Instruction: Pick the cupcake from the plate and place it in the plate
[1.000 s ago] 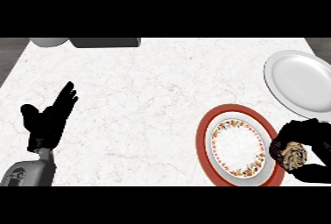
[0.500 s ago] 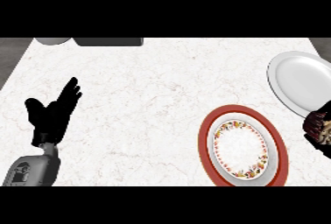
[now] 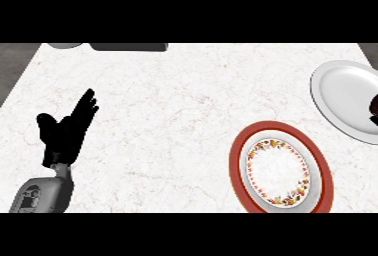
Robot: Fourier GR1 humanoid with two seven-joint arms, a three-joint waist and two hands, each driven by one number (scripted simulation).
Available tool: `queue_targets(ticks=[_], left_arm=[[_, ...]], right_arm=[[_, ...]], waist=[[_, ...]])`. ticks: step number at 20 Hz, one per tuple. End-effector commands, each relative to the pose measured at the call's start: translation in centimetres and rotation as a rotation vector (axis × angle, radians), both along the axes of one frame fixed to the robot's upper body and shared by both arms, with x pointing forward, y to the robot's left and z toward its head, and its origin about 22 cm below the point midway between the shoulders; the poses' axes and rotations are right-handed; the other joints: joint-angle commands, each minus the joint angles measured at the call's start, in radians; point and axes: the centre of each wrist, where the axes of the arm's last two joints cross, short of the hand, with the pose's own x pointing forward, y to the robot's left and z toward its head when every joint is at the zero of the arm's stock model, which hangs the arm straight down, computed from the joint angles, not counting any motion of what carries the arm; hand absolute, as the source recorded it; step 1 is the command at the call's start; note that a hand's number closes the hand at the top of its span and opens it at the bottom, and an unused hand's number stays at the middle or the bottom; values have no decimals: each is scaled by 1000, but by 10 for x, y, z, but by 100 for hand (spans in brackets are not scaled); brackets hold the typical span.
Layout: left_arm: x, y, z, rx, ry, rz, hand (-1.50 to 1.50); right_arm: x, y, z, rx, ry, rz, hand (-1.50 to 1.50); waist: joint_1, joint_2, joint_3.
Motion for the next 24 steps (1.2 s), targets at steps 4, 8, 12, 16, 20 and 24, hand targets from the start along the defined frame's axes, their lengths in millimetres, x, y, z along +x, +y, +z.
queue_targets(ticks=[4, 8, 12, 16, 20, 24], left_arm=[[-1, -2, -5, 6, -18, -35, 0], [4, 6, 5, 6, -13, -34, 0], [7, -12, 6, 14, -20, -36, 0], [1, -11, 4, -17, -12, -46, 0], [3, -4, 3, -6, -9, -9, 0], [3, -2, 2, -8, -8, -3, 0]], right_arm=[[24, -23, -20, -121, 68, -70, 150], [13, -35, -42, -178, 214, 10, 150], [14, -51, -28, -59, 346, 5, -150], [14, -49, -38, -27, 227, 101, -150], [15, -52, -33, 67, 46, 184, -150], [23, -52, -15, 284, -25, 350, -150]], waist=[[27, 11, 2], [27, 12, 2], [45, 19, 5], [35, 14, 5], [17, 9, 4], [9, 4, 5]])
